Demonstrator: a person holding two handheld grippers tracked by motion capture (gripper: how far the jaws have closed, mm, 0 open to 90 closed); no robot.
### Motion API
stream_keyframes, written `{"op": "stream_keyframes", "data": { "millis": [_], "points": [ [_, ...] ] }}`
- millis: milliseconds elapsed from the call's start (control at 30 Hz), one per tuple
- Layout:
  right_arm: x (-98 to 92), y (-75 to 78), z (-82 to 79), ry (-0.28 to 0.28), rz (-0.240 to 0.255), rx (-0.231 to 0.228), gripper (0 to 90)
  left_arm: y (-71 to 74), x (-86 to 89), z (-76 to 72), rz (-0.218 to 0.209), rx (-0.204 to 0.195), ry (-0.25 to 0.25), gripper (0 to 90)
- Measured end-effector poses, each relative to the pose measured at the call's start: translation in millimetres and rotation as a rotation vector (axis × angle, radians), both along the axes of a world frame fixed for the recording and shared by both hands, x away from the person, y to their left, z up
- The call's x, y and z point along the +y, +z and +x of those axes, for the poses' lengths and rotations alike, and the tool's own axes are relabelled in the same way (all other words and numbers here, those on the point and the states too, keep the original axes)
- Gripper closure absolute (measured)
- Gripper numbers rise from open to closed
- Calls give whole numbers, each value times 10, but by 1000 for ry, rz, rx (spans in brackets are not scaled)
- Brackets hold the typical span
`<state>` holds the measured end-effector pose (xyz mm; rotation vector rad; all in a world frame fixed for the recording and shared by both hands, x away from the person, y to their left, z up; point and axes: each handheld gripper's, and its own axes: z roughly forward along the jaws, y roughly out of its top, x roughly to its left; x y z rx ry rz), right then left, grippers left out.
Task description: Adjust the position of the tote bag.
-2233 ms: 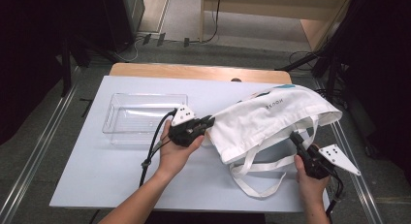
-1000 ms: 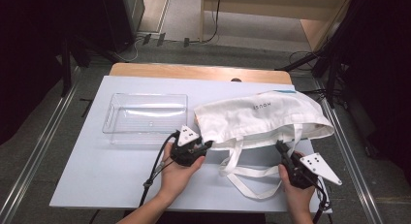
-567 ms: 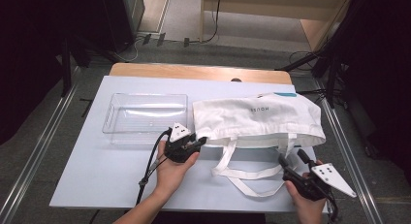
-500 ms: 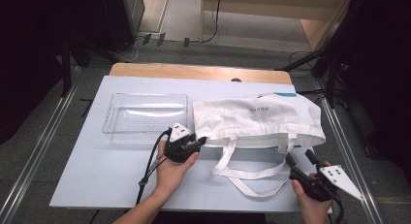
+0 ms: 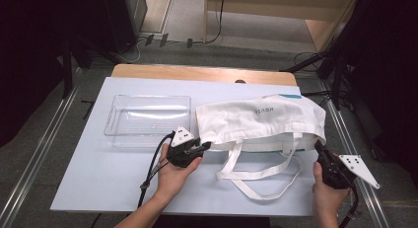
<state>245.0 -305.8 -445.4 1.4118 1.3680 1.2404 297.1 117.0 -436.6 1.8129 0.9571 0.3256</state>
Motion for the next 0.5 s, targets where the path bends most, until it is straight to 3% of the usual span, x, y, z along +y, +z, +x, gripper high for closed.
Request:
{"op": "stream_keyframes", "data": {
  "millis": [167, 267, 333, 433, 500],
  "points": [
    [94, 192, -198, 11, -53, -129, 898, 237, 44, -43, -26, -66, -34, 754],
    [3, 279, -281, -6, -19, -170, 899, 422, 168, 7, -95, -71, -31, 785],
    [-36, 332, -333, -13, -14, -192, 900, 533, 209, 17, -119, -86, -45, 798],
    [49, 441, -441, -24, -70, -249, 900, 675, 202, -32, -120, -147, -52, 801],
    [115, 495, -513, -36, -92, -285, 898, 680, 185, -59, -106, -153, -37, 798]
  ]
}}
